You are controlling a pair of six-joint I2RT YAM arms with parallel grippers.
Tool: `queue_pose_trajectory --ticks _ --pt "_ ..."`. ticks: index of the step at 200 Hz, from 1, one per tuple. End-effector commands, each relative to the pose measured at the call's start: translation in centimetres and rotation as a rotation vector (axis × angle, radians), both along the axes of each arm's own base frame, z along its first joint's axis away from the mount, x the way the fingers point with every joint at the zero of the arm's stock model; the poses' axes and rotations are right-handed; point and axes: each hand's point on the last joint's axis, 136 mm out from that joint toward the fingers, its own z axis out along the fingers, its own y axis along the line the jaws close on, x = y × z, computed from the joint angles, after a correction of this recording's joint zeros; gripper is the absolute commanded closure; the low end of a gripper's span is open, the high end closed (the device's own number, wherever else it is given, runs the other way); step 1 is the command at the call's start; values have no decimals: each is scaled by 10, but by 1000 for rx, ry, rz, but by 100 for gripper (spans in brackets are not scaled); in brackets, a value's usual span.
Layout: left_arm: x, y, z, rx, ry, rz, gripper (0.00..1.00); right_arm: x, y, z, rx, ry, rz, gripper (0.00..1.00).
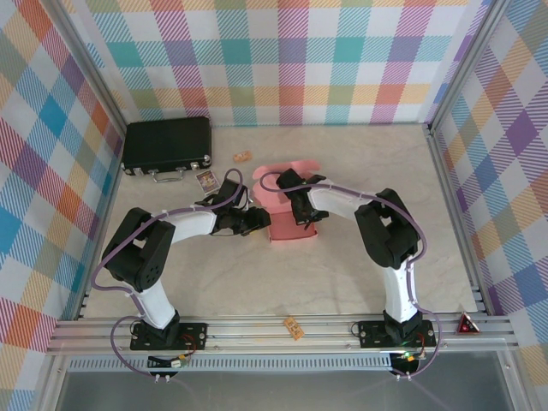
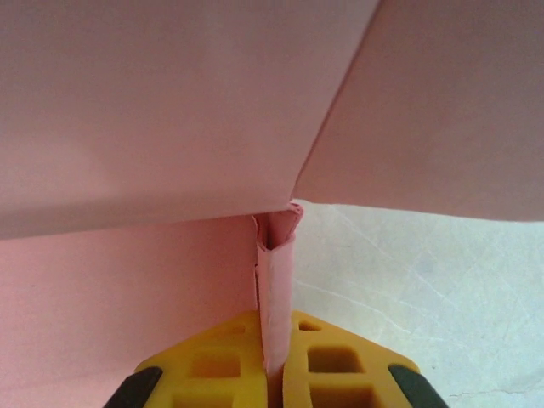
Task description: Fold the paper box
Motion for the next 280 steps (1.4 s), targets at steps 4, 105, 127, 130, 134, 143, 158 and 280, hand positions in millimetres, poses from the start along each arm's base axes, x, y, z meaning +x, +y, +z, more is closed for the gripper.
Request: queue_pose_trajectory --ticks 4,105,127,130,134,143,158,280 --pt "-1 -5 2 -6 6 -17 56 -22 -35 -34 -159 114 -44 96" --pt "-2 -5 3 -6 6 -18 56 -25 -35 -48 -171 152 -46 96" --pt "-2 -5 4 -6 5 -19 56 -22 -32 -38 -151 130 -44 96" --pt "-2 -5 4 -5 4 -18 56 -21 -31 -36 -146 127 -44 96" --pt "-2 -5 5 -5 4 -18 56 -21 -30 -34 -137 122 -45 96" --pt "-1 -4 4 -5 5 -16 56 -20 -27 -28 -116 111 -43 95" --pt "-1 -5 6 -7 1 -18 56 -17 -23 -18 -83 88 -45 92" --pt "0 -7 5 -15 6 -24 56 -10 -20 24 -17 9 -59 70"
